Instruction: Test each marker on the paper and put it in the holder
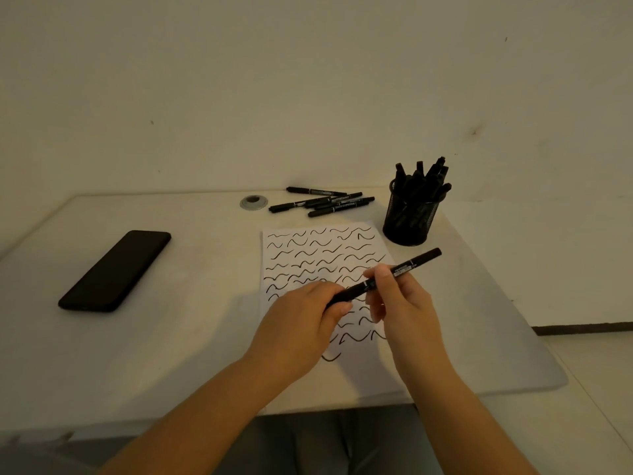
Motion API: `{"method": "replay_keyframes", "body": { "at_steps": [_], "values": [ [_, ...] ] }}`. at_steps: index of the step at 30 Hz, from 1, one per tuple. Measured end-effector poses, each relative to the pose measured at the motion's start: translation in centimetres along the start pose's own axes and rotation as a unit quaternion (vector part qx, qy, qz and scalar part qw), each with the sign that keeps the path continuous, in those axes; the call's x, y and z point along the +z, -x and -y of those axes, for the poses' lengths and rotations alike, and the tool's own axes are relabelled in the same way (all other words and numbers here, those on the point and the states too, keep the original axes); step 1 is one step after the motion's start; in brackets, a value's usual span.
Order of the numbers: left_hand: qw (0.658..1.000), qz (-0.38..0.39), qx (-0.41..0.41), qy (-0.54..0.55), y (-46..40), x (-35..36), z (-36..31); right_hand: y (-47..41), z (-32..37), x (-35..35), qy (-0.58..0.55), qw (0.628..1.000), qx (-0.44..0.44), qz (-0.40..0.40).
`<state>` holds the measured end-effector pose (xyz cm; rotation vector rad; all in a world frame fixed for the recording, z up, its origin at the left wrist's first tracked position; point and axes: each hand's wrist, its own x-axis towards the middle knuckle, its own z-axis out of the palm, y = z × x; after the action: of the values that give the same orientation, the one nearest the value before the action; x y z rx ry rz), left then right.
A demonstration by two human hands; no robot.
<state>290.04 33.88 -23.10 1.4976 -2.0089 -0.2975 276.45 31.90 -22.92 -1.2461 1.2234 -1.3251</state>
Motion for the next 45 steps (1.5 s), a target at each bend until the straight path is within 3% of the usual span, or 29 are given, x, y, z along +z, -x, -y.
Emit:
{"method": "replay_keyframes", "body": {
  "at_steps": [5, 11, 16, 17, 19, 21, 23, 25, 27, 32, 38, 45],
  "values": [
    [0.999, 0.014, 0.024, -0.038, 1.5, -0.3, -0.7, 1.3, -0.1, 0.2, 0.028, 0.999, 0.0, 0.024],
    [0.983, 0.087, -0.067, 0.148, 2.6, -0.8, -0.9, 2.4, -0.5, 0.6, -0.001, 0.999, 0.037, 0.003],
    [0.969, 0.134, -0.089, 0.187, 3.3, -0.9, -0.5, 3.6, -1.4, 1.3, -0.029, 0.999, 0.032, 0.002],
    [0.956, 0.157, -0.102, 0.224, 3.4, -1.1, -0.3, 3.6, -1.4, 1.1, -0.045, 0.999, 0.031, 0.003],
    [0.9, 0.217, -0.153, 0.345, 3.5, -2.1, 0.3, 3.2, -1.2, 0.0, -0.108, 0.993, 0.047, -0.025],
    [0.862, 0.224, -0.206, 0.406, 3.6, -3.1, 1.2, 2.3, -0.8, -1.7, -0.122, 0.989, 0.043, -0.066],
    [0.904, 0.15, -0.222, 0.334, 3.4, -3.3, 2.2, 2.0, -1.0, -2.7, -0.044, 0.997, 0.002, -0.063],
    [0.956, 0.061, -0.171, 0.228, 3.0, -2.7, 2.4, 2.5, -1.6, -2.8, 0.041, 0.998, -0.039, -0.029],
    [0.98, 0.037, -0.121, 0.151, 3.0, -2.0, 2.3, 3.2, -2.3, -2.8, 0.091, 0.994, -0.063, -0.009],
    [0.995, 0.035, -0.084, 0.04, 3.9, 0.2, 3.0, 3.6, -3.2, -3.8, 0.134, 0.99, -0.045, 0.001],
    [0.995, 0.017, -0.084, 0.052, 4.1, 0.8, 3.2, 4.0, -3.2, -3.6, 0.154, 0.983, -0.061, 0.083],
    [0.994, 0.024, -0.089, 0.058, 4.2, 0.8, 3.3, 3.6, -3.5, -4.5, 0.214, 0.972, -0.093, 0.012]
  ]
}}
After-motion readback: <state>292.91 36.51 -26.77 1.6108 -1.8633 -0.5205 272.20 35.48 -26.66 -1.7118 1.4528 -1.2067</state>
